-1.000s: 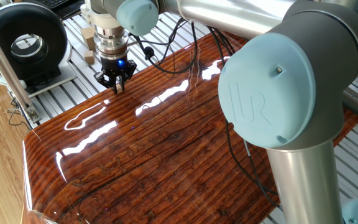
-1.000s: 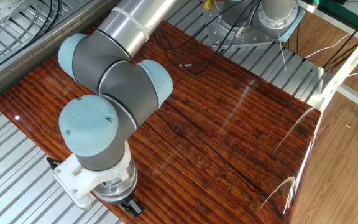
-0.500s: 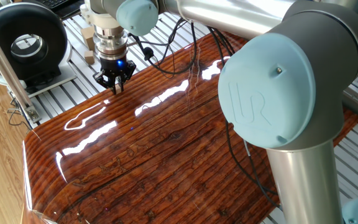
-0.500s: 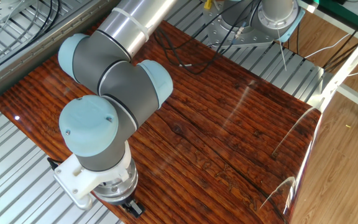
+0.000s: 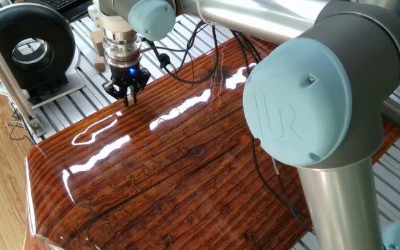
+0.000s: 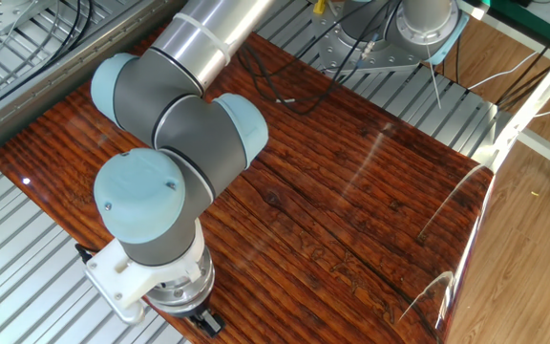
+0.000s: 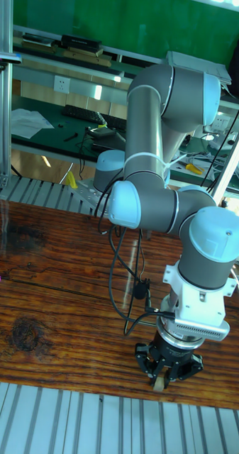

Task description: Hold a small block with the gripper and sweep it from left to right on the table

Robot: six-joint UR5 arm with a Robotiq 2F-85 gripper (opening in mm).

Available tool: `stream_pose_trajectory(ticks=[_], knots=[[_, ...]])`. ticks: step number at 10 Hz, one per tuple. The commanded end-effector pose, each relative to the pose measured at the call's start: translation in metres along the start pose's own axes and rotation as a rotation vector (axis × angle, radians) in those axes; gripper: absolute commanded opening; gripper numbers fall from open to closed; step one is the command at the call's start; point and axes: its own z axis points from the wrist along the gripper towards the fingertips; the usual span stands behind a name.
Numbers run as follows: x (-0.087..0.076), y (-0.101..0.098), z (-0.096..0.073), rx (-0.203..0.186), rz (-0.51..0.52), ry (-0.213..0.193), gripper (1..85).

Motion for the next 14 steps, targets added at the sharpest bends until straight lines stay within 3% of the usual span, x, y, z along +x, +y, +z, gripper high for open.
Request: stream_pose_trajectory(ticks=[1, 14], knots=[[0.0, 0.005, -0.001, -0.013, 0.014, -0.001, 1.0], [0.001, 0.017, -0.003, -0.018, 0.028, -0.002, 1.0]])
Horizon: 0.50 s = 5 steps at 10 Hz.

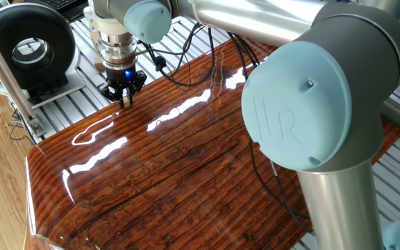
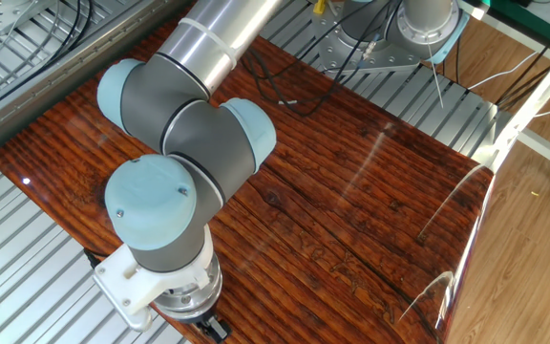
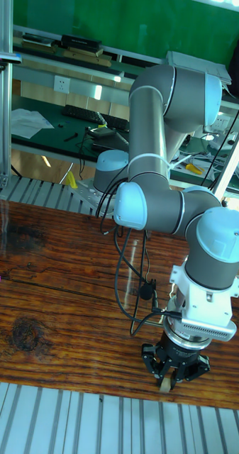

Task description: Hold a small block with the gripper and sweep it from left to right on the table

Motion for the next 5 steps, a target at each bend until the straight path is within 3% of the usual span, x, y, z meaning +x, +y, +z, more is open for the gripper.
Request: stream_pose_trajectory(ticks=[1, 5], knots=[[-0.0003, 0.0052, -0.0018, -0.011, 0.011, 0.001, 1.0], [-0.0004, 0.0072, 0.0002, -0.012, 0.014, -0.002, 1.0]])
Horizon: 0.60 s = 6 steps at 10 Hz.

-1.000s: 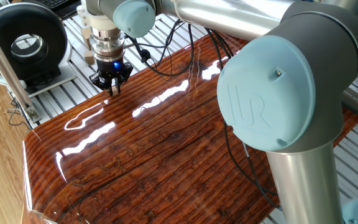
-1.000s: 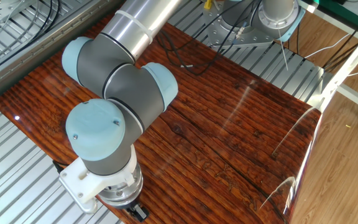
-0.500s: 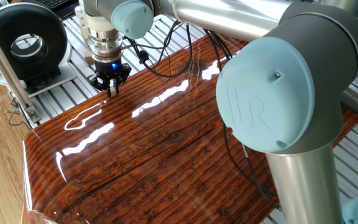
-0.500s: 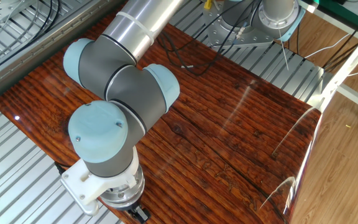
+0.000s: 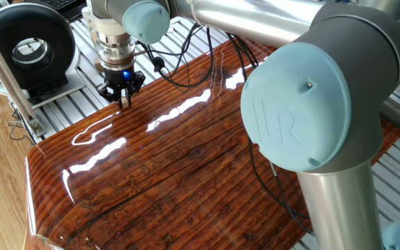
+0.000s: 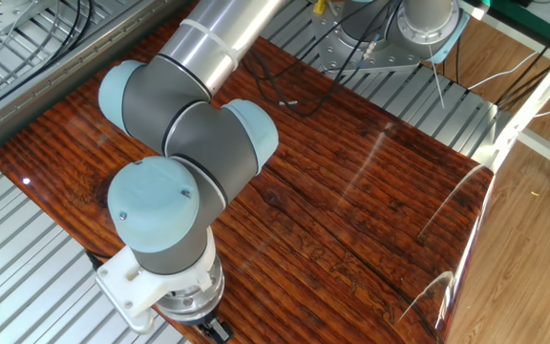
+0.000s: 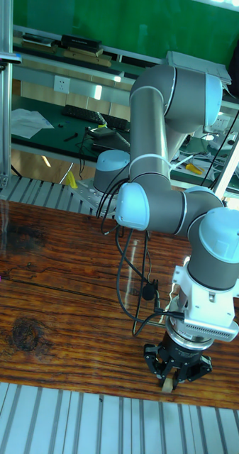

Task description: Hold a small block with the gripper and sweep it from left to right on the table

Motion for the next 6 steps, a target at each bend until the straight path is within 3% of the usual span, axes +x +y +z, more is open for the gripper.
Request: stream_pose_trajectory(ticks=[1, 6], knots=[[-0.0002, 0.0035, -0.0001, -0.011, 0.011, 0.0, 1.0], [-0.0006, 0.0061, 0.0, -0.014, 0.014, -0.002, 1.0]])
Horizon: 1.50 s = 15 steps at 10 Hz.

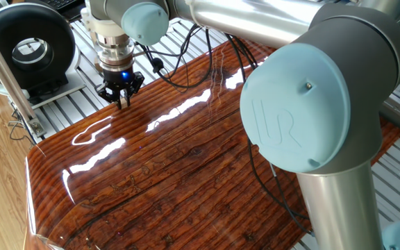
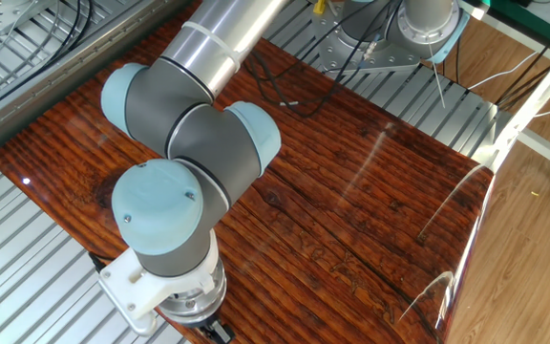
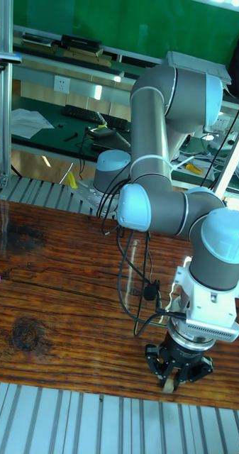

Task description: Hold a small block with the gripper and sweep it from left to right on the table

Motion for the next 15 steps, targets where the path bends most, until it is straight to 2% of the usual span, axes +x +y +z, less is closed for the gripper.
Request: stream_pose_trajectory(ticks=[1, 8, 15], knots=[[0.0, 0.003, -0.001, -0.012, 0.009, 0.001, 1.0], [0.0, 0.005, -0.002, -0.018, 0.011, 0.002, 1.0], [-0.001, 0.017, -0.002, -0.016, 0.026, -0.002, 1.0]])
